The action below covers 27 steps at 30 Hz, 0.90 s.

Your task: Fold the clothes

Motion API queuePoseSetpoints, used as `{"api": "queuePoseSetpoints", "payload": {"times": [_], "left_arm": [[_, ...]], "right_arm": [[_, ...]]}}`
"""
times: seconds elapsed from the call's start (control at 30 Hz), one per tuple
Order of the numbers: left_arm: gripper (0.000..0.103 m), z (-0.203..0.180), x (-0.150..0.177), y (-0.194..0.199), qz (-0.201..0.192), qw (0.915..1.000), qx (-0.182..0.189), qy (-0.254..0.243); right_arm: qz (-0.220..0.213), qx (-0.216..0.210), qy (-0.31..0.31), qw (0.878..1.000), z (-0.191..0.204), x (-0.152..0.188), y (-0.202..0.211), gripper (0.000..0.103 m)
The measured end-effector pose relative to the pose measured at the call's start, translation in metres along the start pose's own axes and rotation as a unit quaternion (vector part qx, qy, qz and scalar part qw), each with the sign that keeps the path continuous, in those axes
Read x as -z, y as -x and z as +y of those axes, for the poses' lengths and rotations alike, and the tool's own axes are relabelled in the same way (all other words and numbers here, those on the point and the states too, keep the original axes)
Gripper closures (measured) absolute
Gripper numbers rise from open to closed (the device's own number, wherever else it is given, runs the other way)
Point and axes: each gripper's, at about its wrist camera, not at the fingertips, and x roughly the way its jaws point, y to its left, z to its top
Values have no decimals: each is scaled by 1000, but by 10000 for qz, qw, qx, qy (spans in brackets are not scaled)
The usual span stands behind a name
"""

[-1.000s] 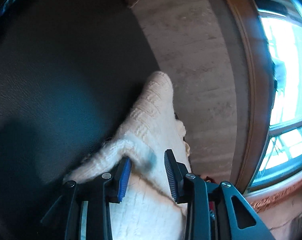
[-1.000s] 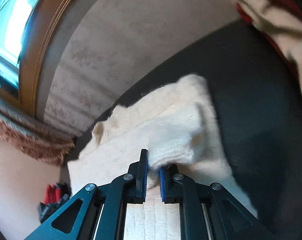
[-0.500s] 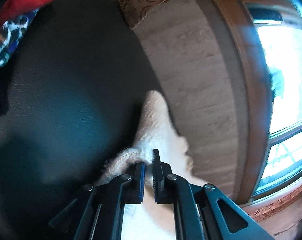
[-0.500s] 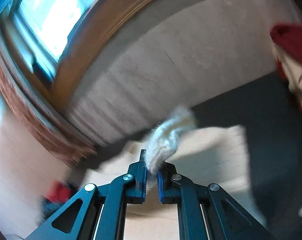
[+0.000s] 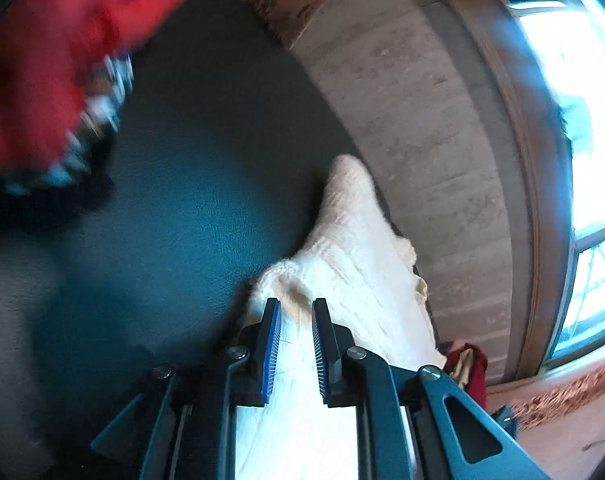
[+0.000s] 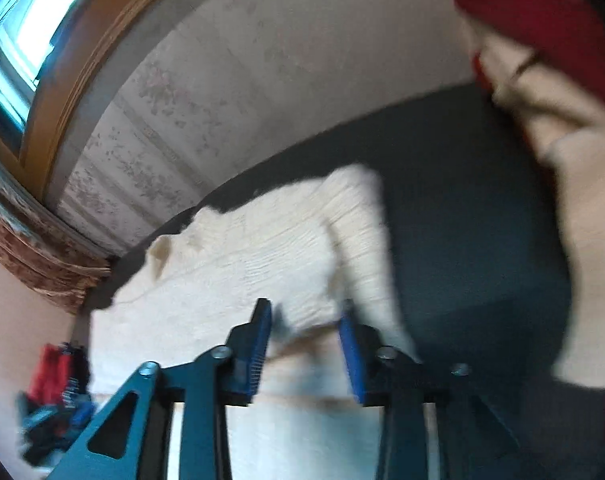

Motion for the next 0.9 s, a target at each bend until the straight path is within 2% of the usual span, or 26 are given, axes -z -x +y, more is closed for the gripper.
{"api": "queuePoseSetpoints", "payload": {"times": [0.1,0.2,0.3,0.37,0.43,0.5,0.6,0.7,0.8,0.9], "left_arm": [[87,-26,-13,7,-285,9978,29,-592],[86,-61,-23,-15,-265,9944,71,-1022],[86,-88,-27,-49,-114,9910,92,-1329],[85,-100,-20,-70,-20,9864,-29,-1645],[85,-95,-14,-80,-50,9839,-226,-1770],[88,-89,-9,-89,-88,9812,-425,-1880],[96,-79,-1,-102,-146,9761,-722,-2045],[96,-80,4,-105,-203,9724,-884,-2151],[85,-84,15,-80,-223,9707,-723,-2282],[83,-81,31,-63,-193,9696,-508,-2384]], "right_arm": [[-95,-31,758,9971,34,-4,2,63],[-165,-98,1529,9880,69,-9,2,54],[197,-112,2182,9756,101,-1,-29,51],[405,-29,2174,9752,101,2,-49,51],[520,104,2017,9780,88,8,-64,51],[335,-76,1891,9814,76,15,-61,50],[353,-280,1807,9825,67,13,-59,50],[423,-407,1750,9828,63,11,-61,48],[637,-558,1631,9830,65,1,-58,41],[988,-1696,1424,9702,95,-18,-60,27]]}}
